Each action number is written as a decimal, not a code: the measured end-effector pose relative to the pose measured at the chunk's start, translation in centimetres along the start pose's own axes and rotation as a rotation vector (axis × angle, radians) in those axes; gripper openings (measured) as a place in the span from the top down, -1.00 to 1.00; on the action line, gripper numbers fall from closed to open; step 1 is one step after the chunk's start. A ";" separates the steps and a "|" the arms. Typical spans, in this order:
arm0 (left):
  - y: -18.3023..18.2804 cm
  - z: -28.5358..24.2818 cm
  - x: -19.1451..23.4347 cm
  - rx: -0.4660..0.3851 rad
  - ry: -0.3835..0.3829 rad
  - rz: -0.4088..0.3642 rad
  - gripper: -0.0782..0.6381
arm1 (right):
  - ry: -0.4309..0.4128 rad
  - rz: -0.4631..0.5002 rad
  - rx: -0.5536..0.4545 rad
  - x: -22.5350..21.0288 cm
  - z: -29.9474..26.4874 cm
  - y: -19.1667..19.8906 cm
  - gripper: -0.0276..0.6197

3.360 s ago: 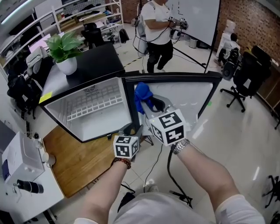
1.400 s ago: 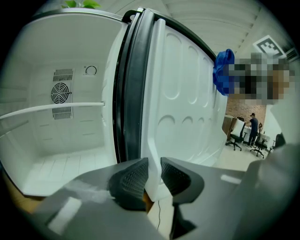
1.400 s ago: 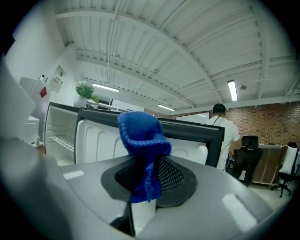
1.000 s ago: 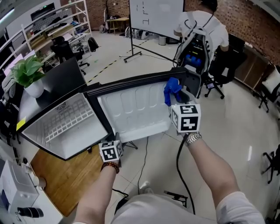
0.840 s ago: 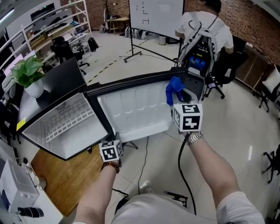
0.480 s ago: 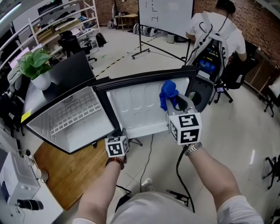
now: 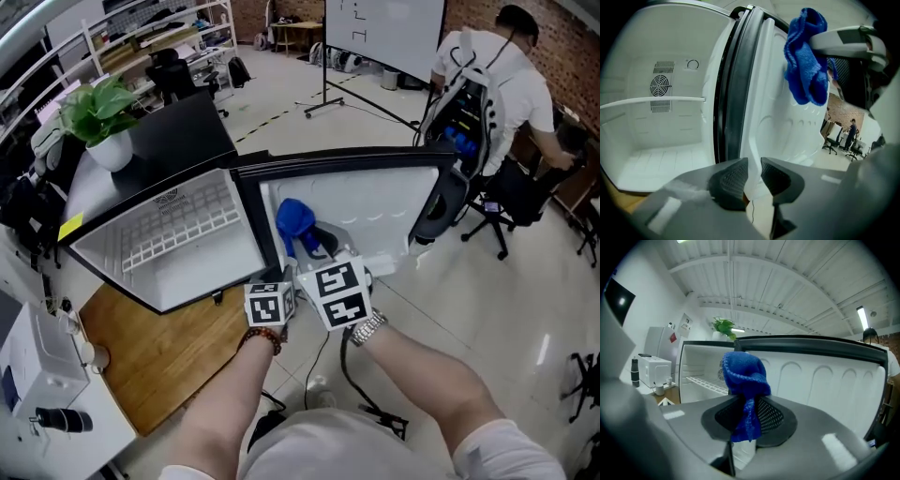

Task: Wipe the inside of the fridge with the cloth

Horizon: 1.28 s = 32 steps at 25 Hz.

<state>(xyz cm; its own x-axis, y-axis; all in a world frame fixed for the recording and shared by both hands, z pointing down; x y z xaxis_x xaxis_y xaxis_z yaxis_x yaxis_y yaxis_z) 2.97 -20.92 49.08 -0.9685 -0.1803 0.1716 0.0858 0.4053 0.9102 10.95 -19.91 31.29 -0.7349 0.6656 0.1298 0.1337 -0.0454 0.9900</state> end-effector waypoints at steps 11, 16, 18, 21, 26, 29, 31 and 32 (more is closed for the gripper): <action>0.3 0.0 0.0 0.007 0.010 0.022 0.53 | -0.001 -0.004 0.063 1.5 -3.0 3.1 0.68; 0.2 0.1 0.1 -0.013 -0.003 0.017 0.53 | 0.045 -0.002 0.079 0.1 -3.3 4.4 0.68; 0.1 0.1 0.2 -0.019 -0.004 0.016 0.53 | 0.061 0.000 0.079 -0.6 -3.1 4.7 0.68; 0.2 0.0 0.3 -0.020 -0.012 0.014 0.54 | 0.079 0.008 0.076 -1.5 -2.5 5.0 0.68; 0.3 0.1 0.3 -0.024 -0.025 0.014 0.54 | 0.114 0.021 0.078 -3.4 -1.3 5.6 0.68; 0.2 0.1 0.3 -0.028 -0.030 0.018 0.54 | 0.147 0.022 0.083 -5.2 -0.4 5.9 0.68; 0.3 0.1 0.4 -0.034 -0.036 0.028 0.54 | 0.164 0.029 0.088 -6.3 0.2 6.2 0.68; 0.3 0.2 0.4 -0.037 -0.038 0.032 0.55 | 0.171 0.037 0.089 -6.8 0.5 6.4 0.68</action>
<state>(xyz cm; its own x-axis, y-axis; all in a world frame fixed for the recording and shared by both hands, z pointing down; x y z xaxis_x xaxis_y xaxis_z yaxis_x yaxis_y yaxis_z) 2.53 -20.75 49.34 -0.9733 -0.1333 0.1867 0.1244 0.3767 0.9180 17.11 -24.32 36.67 -0.8296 0.5282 0.1811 0.2156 0.0039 0.9765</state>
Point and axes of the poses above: the fingertips, and each gripper's own axes: z backward along the fingers, x to its left, y out of its underside, the point moved 4 cm from there along z, backward along the fingers, and after that the axes turned 7 degrees about -x, right-handed, at the moved point
